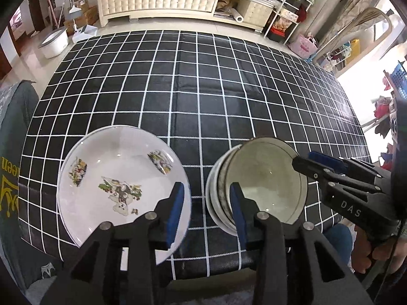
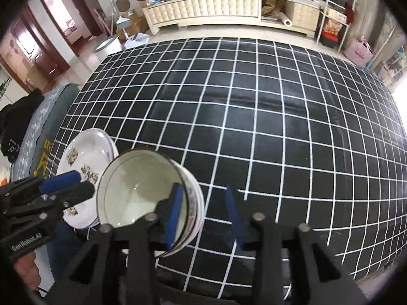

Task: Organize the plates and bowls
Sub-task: 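Close both grippers on the nested bowl stack rim and lift it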

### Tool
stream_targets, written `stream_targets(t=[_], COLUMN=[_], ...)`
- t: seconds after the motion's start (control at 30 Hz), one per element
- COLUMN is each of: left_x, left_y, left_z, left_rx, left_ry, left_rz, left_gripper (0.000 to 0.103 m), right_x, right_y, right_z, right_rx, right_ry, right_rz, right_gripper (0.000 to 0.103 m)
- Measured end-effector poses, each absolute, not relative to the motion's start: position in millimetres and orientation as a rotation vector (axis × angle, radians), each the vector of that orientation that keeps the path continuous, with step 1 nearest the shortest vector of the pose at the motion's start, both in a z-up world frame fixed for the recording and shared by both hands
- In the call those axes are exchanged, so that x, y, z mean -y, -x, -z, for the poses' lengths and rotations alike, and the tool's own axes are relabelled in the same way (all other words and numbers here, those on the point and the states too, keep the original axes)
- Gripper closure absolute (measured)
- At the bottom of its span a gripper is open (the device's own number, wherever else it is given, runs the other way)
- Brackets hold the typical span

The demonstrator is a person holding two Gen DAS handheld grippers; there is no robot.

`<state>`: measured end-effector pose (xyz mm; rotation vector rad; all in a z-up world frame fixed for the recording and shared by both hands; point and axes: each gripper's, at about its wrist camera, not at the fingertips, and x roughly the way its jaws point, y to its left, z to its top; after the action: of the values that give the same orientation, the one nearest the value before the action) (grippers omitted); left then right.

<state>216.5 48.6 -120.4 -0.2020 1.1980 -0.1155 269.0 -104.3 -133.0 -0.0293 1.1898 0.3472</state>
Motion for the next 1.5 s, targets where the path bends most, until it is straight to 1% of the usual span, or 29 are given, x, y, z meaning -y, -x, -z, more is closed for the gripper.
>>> stream_targets(t=[0.07,0.23,0.33,0.43,0.57,0.7,1.23,1.4,1.5], left_x=[-45.9,-38.1,-39.7,-43.5,-45.1,-41.9,-34.8,-29.1,-28.7], left_y=[-220.0,-227.8,-230.0,-226.9,-221.1,-217.2,-239.5,-252.3,-254.3], left_z=[122.2,132.3,137.5,132.4,124.8,125.6,161.5,175.3,181.6], left_rx=[-1.205,-1.217,-1.228,-1.224,-1.225,-1.233,-1.290,-1.332,-1.351], left_ry=[0.200,0.165,0.166,0.187,0.188,0.180,0.103,0.110,0.100], left_rz=[0.118,0.120,0.114,0.147,0.244,0.341,0.460,0.485,0.500], left_gripper=[0.065,0.065,0.065,0.065,0.062,0.062,0.062,0.062,0.059], right_x=[104.4,105.6,115.3,121.2,123.0,118.1,115.1,121.4,124.7], right_y=[-273.8,-279.3,-279.7,-275.2,-267.6,-263.1,-265.1,-267.6,-267.8], right_z=[139.4,153.2,157.8,147.9,131.0,127.6,168.8,177.2,180.5], right_rx=[-1.208,-1.252,-1.278,-1.264,-1.239,-1.239,-1.347,-1.378,-1.392], right_ry=[0.021,-0.010,-0.088,-0.100,-0.104,-0.097,-0.177,-0.217,-0.251], right_rz=[-0.346,-0.352,-0.360,-0.356,-0.357,-0.355,-0.337,-0.334,-0.351], right_gripper=[0.054,0.054,0.052,0.052,0.047,0.047,0.047,0.047,0.047])
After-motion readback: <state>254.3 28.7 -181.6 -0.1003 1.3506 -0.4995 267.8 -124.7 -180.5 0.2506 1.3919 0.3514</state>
